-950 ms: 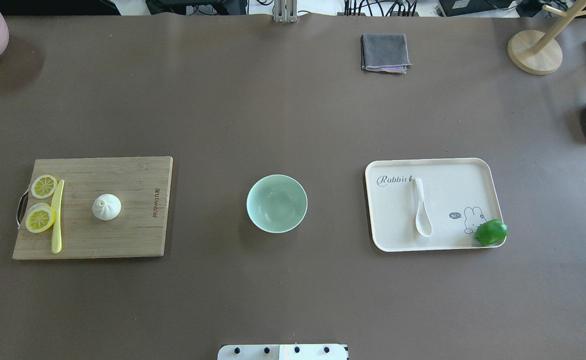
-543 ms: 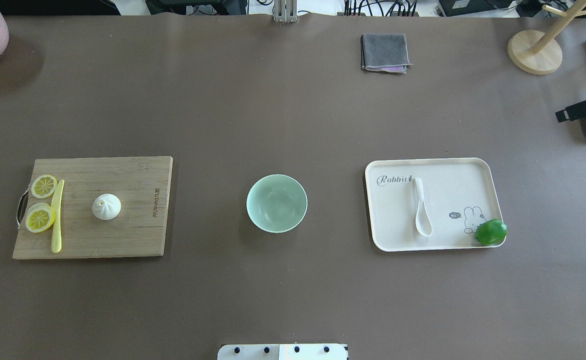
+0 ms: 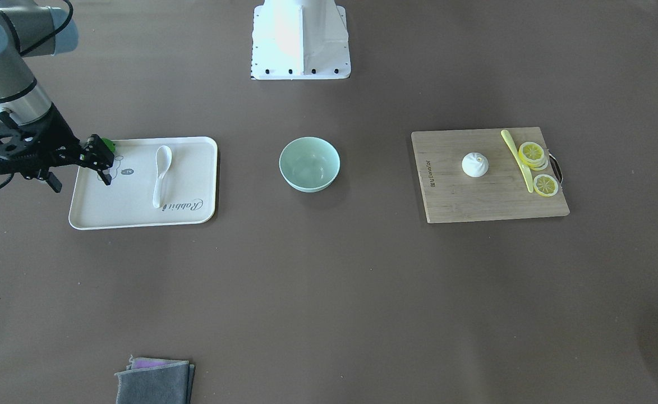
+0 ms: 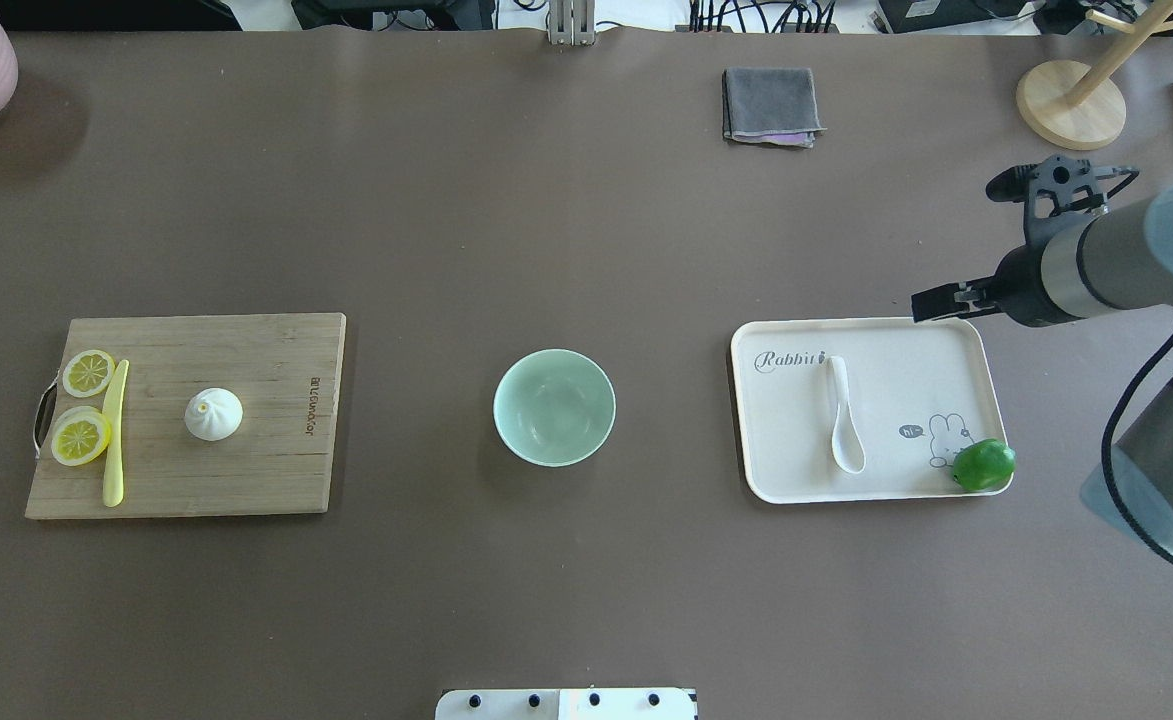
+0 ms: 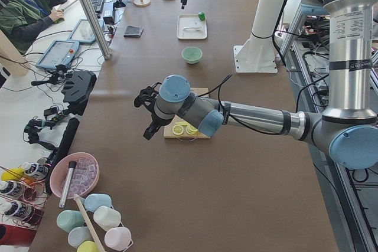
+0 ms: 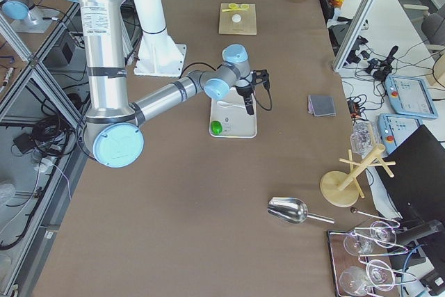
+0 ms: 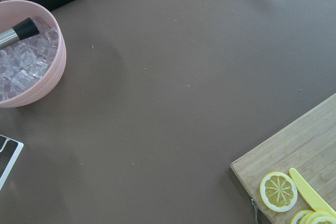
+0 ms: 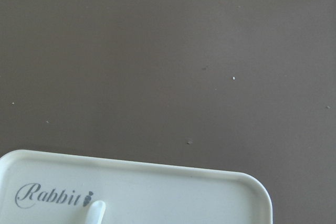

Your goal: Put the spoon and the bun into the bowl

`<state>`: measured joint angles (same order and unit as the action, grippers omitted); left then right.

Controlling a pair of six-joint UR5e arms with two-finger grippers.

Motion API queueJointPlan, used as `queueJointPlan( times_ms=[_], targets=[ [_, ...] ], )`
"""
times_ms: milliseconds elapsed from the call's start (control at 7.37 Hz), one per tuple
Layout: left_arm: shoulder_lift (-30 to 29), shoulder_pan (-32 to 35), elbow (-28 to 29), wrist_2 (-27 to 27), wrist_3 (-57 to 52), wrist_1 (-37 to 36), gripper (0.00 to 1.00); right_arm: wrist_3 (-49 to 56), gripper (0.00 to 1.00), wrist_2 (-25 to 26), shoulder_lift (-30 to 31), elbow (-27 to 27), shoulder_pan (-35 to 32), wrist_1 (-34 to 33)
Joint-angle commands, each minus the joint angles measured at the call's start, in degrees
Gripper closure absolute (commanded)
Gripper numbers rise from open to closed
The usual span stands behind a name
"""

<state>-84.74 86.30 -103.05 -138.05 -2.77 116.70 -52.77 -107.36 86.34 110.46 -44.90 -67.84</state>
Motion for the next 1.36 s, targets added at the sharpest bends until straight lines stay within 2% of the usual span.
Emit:
queueJointPlan(
  times_ms=[0, 271, 407, 543, 679, 814, 1086, 1221],
  targets=[
    [0.01, -0.08, 0.04, -0.11, 0.14, 0.28, 0.01, -11.33, 0.04, 9.33, -0.29, 0.10, 9.89, 0.08],
    [0.01, -0.08, 0.04, 0.15, 0.05, 0.28, 0.01, -19.09, 0.05, 16.54, -0.47, -1.03, 16.49, 1.82],
    [0.01, -0.08, 0.04, 0.24, 0.05, 0.28, 0.01, -20.95, 0.12, 17.53, -0.47, -2.09, 18.08, 4.79],
    [0.01, -0.08, 0.04, 0.24, 0.05, 0.28, 0.01, -21.92, 0.24, 18.75, -0.73, -2.88, 18.97, 5.17],
    [0.10, -0.08, 0.04, 0.15, 0.05, 0.37, 0.01, -21.93, 0.42, 18.85, -0.82, -3.32, 19.06, 5.17],
    [0.18, -0.17, 0.04, 0.15, -0.04, 0.46, 0.01, -21.85, 0.48, 18.85, -0.82, -4.02, 19.15, 5.26],
    [0.45, -0.17, 0.04, 0.15, -0.04, 0.54, 0.01, -21.58, 0.55, 18.85, -1.69, -4.47, 19.06, 5.00],
    [0.45, -0.17, 0.04, 0.15, -0.04, 0.55, 0.01, -21.67, 0.78, 18.85, -1.96, -4.47, 19.06, 5.00]
  ],
)
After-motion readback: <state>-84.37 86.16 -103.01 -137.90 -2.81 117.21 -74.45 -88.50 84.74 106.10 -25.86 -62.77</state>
